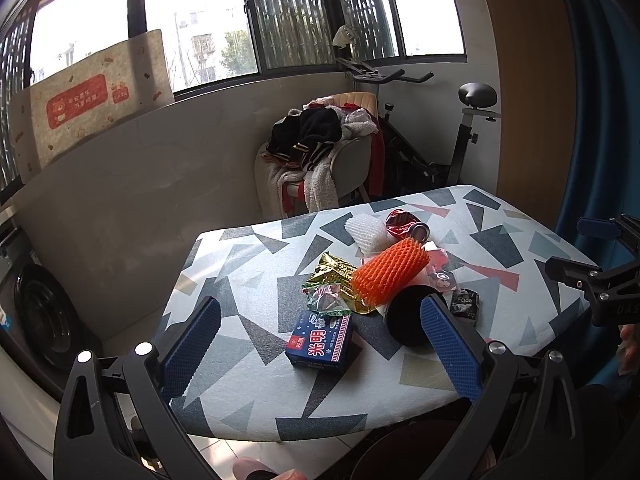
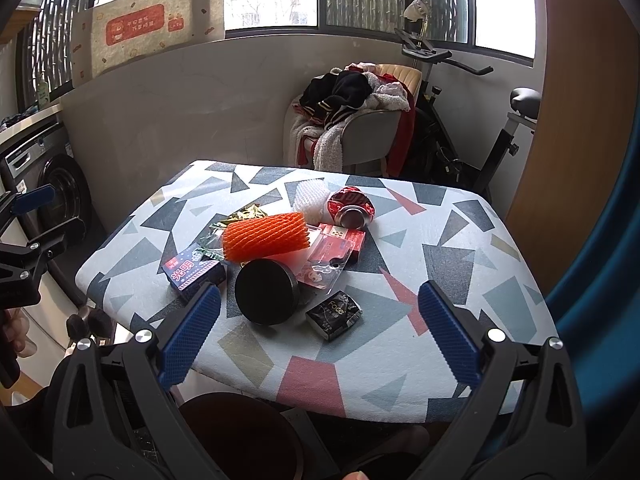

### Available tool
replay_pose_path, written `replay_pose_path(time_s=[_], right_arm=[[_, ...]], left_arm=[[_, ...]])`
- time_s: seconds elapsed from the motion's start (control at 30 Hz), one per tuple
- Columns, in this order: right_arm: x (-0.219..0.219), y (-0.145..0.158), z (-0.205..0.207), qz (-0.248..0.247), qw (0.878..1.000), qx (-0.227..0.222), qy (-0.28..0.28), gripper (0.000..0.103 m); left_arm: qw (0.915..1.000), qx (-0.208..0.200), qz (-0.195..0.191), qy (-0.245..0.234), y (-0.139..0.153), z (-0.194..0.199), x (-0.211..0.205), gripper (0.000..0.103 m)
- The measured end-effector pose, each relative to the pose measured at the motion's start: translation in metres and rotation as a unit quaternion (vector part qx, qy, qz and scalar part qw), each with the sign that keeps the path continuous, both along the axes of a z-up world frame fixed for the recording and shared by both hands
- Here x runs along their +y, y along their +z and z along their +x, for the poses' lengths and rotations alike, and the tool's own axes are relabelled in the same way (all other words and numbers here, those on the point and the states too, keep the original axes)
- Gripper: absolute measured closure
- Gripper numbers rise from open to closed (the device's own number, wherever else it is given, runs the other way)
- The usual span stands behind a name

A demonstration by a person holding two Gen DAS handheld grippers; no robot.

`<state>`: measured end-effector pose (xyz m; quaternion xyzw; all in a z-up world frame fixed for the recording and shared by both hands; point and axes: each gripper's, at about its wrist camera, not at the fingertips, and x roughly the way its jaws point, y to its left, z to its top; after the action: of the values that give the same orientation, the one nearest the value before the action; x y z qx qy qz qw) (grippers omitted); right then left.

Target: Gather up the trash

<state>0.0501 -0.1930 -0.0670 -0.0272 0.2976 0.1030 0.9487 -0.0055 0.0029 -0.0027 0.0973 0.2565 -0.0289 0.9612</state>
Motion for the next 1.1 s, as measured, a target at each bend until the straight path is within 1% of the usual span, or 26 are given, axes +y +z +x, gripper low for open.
replay_pose_path(time_s=[0.03,0.07,0.1,0.13,0.2,0.23,0.33,0.37,0.43,0.5,0.57,0.63,0.7,0.8,0.93,1.03,1.1], right_arm=[[0.001,0.004,0.001,0.000,1.000,0.000,0.000,0.006],[-0.001,-0.001,0.000,0.001,1.000,0.001,0.000,0.006],[0.001,0.004,0.001,0.001,1.000,0.001,0.000,0.006],[0.000,0.000,0.000,0.000,1.000,0.001,0.000,0.006],[0.001,0.005,0.001,0.001,1.000,0.000,0.000,0.006],[0.000,0.000,0.000,0.001,1.000,0.000,0.001,0.006],[0.001,0.003,0.000,0.001,1.000,0.000,0.000,0.006],[-0.001,-0.004,-0.001,0.001,1.000,0.002,0.000,0.006],[0.003,-0.008,0.003,0.000,1.000,0.005,-0.001,0.006],[0.004,-0.005,0.004,-0.001,1.000,0.006,-0.001,0.006],[0.004,-0.010,0.003,-0.003,1.000,0.007,-0.002,0.006],[0.005,-0.005,0.006,-0.004,1.000,0.009,-0.004,0.006],[0.006,-0.008,0.008,-0.003,1.000,0.014,-0.006,0.006],[0.006,-0.013,0.012,-0.008,1.000,0.018,-0.010,0.006],[0.001,-0.030,0.017,-0.003,0.999,0.033,-0.017,0.006],[-0.006,-0.046,0.021,0.018,0.999,0.040,-0.015,0.006],[-0.007,-0.058,0.027,0.029,0.998,0.053,-0.008,0.006]], left_arm=[[1.0000,0.000,0.000,0.000,0.000,0.000,0.000,0.005],[1.0000,0.000,0.000,0.000,0.000,0.000,0.000,0.005],[1.0000,0.000,-0.001,0.000,0.000,0.000,0.000,0.005],[1.0000,0.000,0.000,0.000,0.000,0.000,0.000,0.005],[1.0000,0.000,0.000,0.000,0.000,0.000,0.000,0.005],[1.0000,0.000,0.000,0.000,-0.001,0.000,0.000,0.005],[1.0000,0.001,-0.001,-0.002,0.001,0.001,-0.001,0.005],[1.0000,0.002,-0.004,-0.005,0.001,0.002,-0.001,0.005],[0.9999,0.002,-0.009,-0.010,0.001,0.003,0.000,0.005],[0.9999,-0.007,0.002,-0.008,0.000,0.004,-0.001,0.005],[0.9998,-0.007,0.014,-0.009,-0.003,0.007,-0.002,0.005],[0.9996,0.006,0.014,-0.025,-0.008,0.011,-0.003,0.005],[0.9992,0.016,0.001,-0.036,-0.014,0.014,-0.001,0.005],[0.9994,0.014,-0.008,-0.030,-0.022,0.016,0.004,0.005],[0.9996,0.012,0.000,-0.026,-0.037,0.022,0.013,0.005],[0.9992,0.018,-0.019,-0.031,-0.054,0.027,0.025,0.005],[0.9991,0.029,-0.024,-0.020,-0.069,0.032,0.033,0.005]])
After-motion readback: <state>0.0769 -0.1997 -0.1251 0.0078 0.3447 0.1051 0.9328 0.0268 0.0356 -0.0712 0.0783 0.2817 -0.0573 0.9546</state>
